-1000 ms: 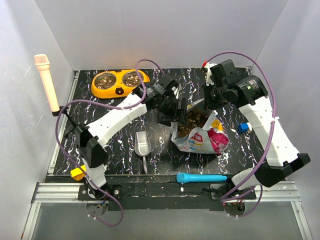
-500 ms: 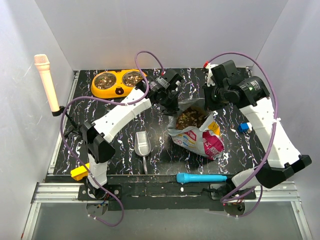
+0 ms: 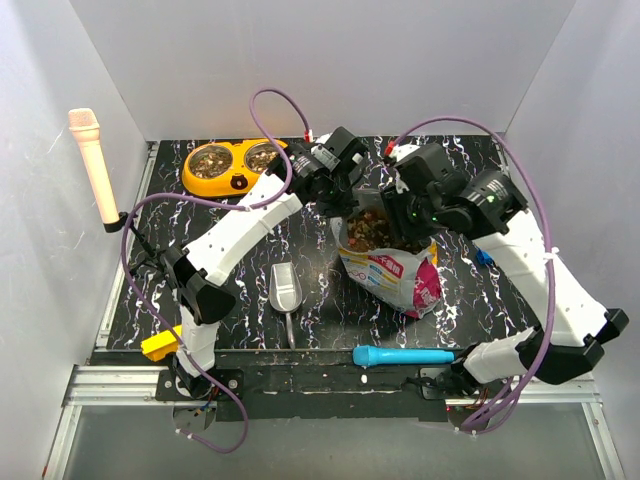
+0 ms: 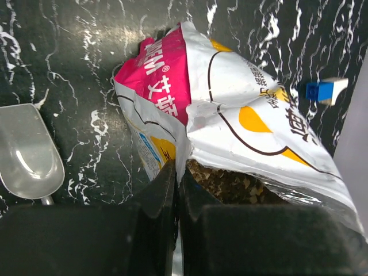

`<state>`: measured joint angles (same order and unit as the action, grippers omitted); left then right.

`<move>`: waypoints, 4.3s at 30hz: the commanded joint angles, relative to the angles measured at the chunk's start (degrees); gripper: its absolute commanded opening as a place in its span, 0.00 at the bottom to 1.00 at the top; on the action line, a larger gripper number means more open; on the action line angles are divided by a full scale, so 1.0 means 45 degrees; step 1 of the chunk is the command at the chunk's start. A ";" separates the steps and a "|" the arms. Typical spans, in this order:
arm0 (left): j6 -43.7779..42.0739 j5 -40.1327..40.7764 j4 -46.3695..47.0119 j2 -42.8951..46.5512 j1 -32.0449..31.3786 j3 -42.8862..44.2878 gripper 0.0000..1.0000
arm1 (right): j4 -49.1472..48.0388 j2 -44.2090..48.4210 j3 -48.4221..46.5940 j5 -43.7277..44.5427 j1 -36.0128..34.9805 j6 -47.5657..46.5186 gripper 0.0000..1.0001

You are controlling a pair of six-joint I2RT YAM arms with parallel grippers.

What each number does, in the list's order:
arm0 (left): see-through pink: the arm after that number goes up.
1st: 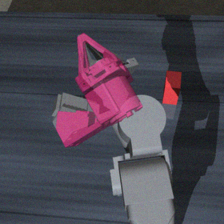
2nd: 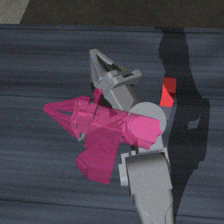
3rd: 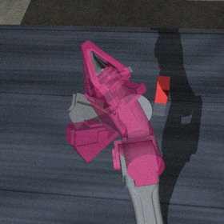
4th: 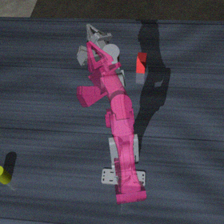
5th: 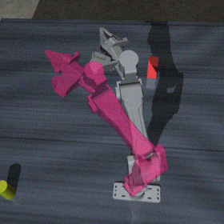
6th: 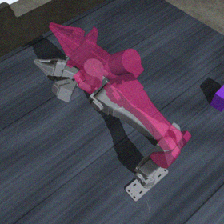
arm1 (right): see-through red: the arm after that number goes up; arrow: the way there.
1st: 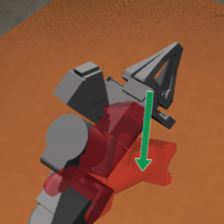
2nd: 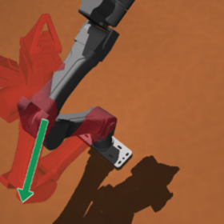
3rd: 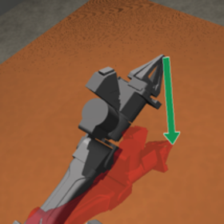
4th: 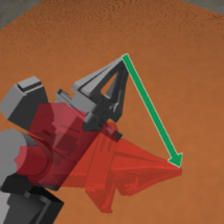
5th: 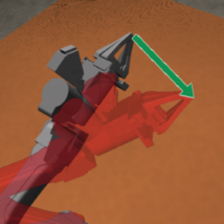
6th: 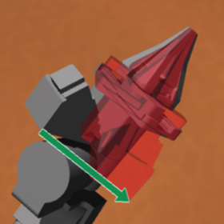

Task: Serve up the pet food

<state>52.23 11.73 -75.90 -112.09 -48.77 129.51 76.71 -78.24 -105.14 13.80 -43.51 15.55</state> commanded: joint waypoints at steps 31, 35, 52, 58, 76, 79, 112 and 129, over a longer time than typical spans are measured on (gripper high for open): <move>0.1109 0.5071 0.2041 0.2078 0.0194 0.2079 0.00 | -0.1261 0.3792 0.2894 0.0118 -0.0488 0.0551 0.76; 0.0992 0.4855 0.1945 0.1999 0.0194 0.2118 0.00 | -0.2569 0.3305 0.3148 -0.0385 0.0580 -0.0269 0.73; 0.1441 0.5362 0.1690 0.2175 0.0194 0.1942 0.00 | -0.4916 0.3243 0.5296 -0.1409 0.2110 -0.1541 0.36; 0.1129 0.5948 0.1847 0.2136 0.0310 0.1923 0.00 | -0.5562 0.3966 0.5963 -0.0683 0.1973 -0.2439 0.01; 0.4153 -0.3792 -0.1276 0.2564 0.5895 0.1104 0.83 | -0.5562 0.4769 0.5905 -0.5001 0.1992 -0.2147 0.01; 0.5285 -0.5490 -0.1901 0.2916 0.6306 0.0324 0.92 | -0.5523 0.4555 0.5709 -0.4982 0.1992 -0.2322 0.01; 0.6539 -0.4696 0.0284 0.1141 0.4822 -0.1731 0.05 | -0.4606 0.5041 0.6098 -0.3282 0.1934 -0.5191 0.01; 0.7300 -0.6024 -0.0927 0.1022 0.5683 -0.1163 0.00 | -0.3863 0.3000 0.2435 -0.2096 0.0845 -0.4356 0.71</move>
<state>82.54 -19.35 -80.05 -111.26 -26.96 124.40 56.95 -59.16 -82.91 -0.40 -36.47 -6.20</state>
